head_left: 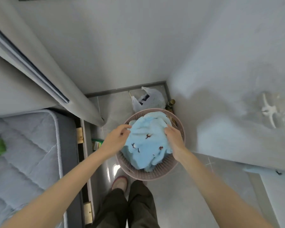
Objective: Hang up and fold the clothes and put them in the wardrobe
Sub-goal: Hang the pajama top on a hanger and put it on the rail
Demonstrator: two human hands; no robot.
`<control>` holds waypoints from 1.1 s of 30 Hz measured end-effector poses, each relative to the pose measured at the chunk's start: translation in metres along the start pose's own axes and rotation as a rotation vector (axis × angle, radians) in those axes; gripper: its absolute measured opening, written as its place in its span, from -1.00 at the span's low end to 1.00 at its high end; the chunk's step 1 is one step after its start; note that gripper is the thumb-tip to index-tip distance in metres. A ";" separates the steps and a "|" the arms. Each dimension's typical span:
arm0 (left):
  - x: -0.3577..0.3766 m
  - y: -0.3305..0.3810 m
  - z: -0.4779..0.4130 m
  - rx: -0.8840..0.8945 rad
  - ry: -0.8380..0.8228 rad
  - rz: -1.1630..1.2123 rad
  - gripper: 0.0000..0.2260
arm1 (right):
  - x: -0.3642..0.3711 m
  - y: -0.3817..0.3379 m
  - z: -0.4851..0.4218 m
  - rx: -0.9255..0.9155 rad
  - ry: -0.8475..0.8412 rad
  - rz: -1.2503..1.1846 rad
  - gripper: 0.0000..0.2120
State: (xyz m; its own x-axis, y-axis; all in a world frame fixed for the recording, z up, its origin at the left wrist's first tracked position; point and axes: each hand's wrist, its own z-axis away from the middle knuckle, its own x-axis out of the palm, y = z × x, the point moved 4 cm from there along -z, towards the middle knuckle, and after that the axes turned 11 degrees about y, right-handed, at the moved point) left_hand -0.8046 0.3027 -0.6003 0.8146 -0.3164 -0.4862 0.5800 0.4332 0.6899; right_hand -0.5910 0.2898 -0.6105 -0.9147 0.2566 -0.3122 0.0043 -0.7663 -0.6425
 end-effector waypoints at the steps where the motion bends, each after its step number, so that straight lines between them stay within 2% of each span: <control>1: -0.007 0.013 0.008 0.029 0.005 -0.006 -0.74 | -0.011 -0.013 0.014 -0.024 -0.008 -0.001 -0.76; 5: -0.034 0.061 0.040 0.147 0.031 -0.027 -0.73 | -0.052 -0.063 0.074 -0.116 -0.022 -0.041 -0.53; 8: -0.053 0.097 0.067 0.253 0.026 -0.038 -0.73 | -0.087 -0.096 0.126 -0.155 -0.019 -0.119 -0.62; 14: -0.078 0.174 0.124 0.425 -0.055 -0.018 -0.60 | -0.163 -0.163 0.242 -0.365 0.116 -0.171 -0.52; 16: -0.077 0.200 0.147 0.516 -0.101 -0.019 -0.56 | -0.187 -0.179 0.283 -0.434 0.185 -0.178 -0.55; 20: -0.064 0.238 0.182 0.699 -0.078 -0.147 -0.56 | -0.239 -0.197 0.357 -0.529 0.286 -0.295 -0.80; 22: -0.049 0.249 0.193 0.727 -0.112 -0.217 -0.51 | -0.265 -0.198 0.388 -0.558 0.327 -0.364 -0.76; 26: -0.012 0.257 0.212 0.625 -0.185 -0.349 -0.23 | -0.315 -0.190 0.441 -0.613 0.416 -0.510 -0.67; 28: 0.009 0.260 0.226 0.584 -0.247 -0.390 -0.15 | -0.337 -0.182 0.464 -0.637 0.448 -0.554 -0.64; 29: 0.021 0.261 0.235 0.572 -0.285 -0.389 -0.19 | -0.347 -0.176 0.475 -0.647 0.463 -0.573 -0.62; 30: 0.033 0.263 0.246 0.569 -0.327 -0.386 -0.30 | -0.358 -0.170 0.484 -0.654 0.481 -0.587 -0.62; 32: 0.058 0.265 0.271 0.643 -0.376 -0.426 -0.75 | -0.381 -0.153 0.501 -0.659 0.524 -0.578 -0.63; 33: 0.071 0.269 0.283 0.690 -0.365 -0.450 -0.84 | -0.394 -0.143 0.509 -0.657 0.558 -0.552 -0.62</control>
State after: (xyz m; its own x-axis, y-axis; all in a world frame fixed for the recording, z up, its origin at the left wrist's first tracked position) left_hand -0.5932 0.1578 -0.2975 0.3903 -0.6328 -0.6687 0.6142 -0.3621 0.7012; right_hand -0.4371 -0.0017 -0.0397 -0.5382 0.8423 -0.0305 0.0141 -0.0272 -0.9995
